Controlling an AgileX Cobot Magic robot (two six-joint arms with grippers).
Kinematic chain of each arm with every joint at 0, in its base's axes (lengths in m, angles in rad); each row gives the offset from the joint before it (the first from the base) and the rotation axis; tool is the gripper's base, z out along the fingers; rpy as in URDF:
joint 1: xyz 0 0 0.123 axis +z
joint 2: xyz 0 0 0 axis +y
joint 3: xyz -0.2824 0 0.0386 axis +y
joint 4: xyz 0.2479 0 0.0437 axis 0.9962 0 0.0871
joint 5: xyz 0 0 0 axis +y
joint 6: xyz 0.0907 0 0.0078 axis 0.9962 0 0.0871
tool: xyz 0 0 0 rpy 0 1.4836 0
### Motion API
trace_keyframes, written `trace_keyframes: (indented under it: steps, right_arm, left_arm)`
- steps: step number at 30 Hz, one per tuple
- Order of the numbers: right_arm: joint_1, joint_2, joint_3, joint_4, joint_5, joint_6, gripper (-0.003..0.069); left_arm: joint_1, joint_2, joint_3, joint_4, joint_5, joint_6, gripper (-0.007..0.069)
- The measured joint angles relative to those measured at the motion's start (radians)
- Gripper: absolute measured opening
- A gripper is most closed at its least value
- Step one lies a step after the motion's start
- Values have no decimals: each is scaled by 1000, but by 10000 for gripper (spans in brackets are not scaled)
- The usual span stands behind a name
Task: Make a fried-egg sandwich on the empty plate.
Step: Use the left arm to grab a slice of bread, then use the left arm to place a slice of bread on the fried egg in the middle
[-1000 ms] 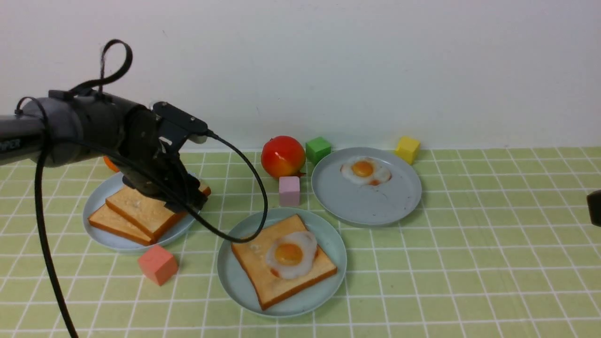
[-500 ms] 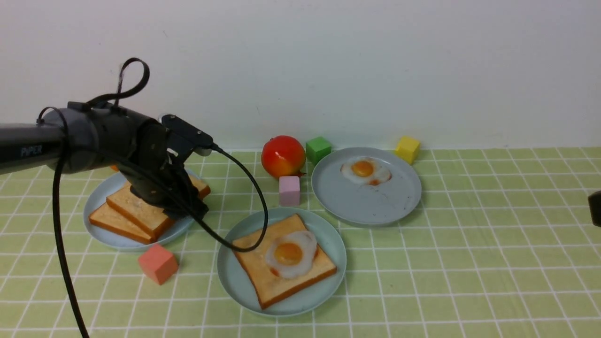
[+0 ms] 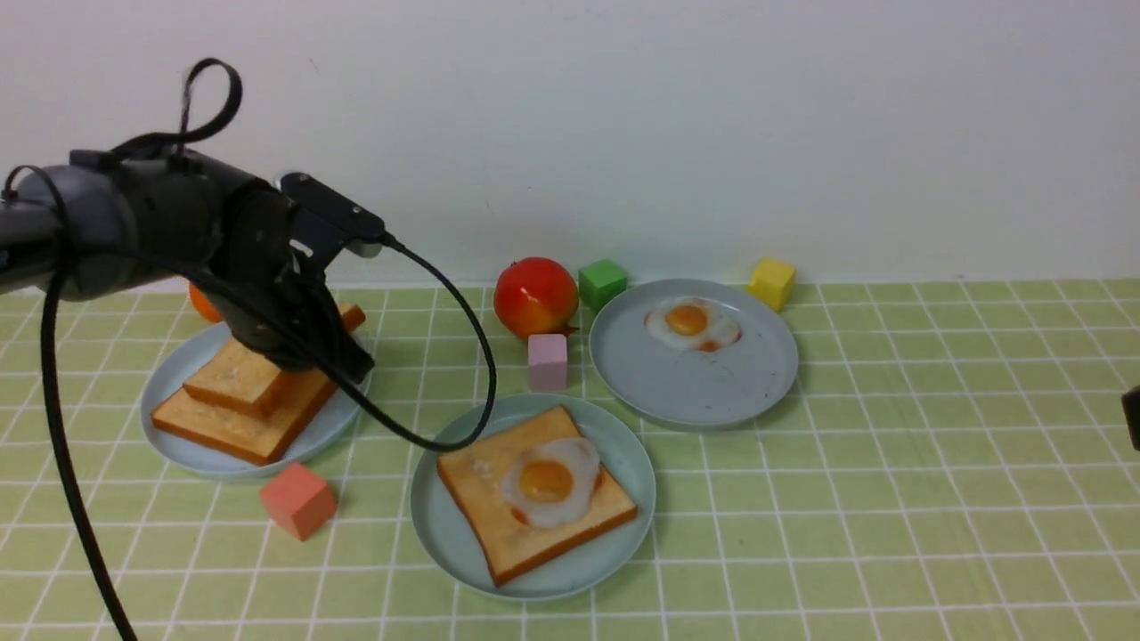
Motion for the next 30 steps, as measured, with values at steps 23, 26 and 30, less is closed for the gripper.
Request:
trace_keyframes:
  steps: [23,26,30]
  right_arm:
    - [0,-206,1,-4,60,0,32]
    - [0,-209,1,-4,68,0,32]
    - [0,-209,1,-18,68,0,32]
  left_arm:
    - [-519,-74,93,79,41,-99,53]
    - [-523,-46,93,97,37,-116,53]
    - [-523,-35,93,103,37,-126,53]
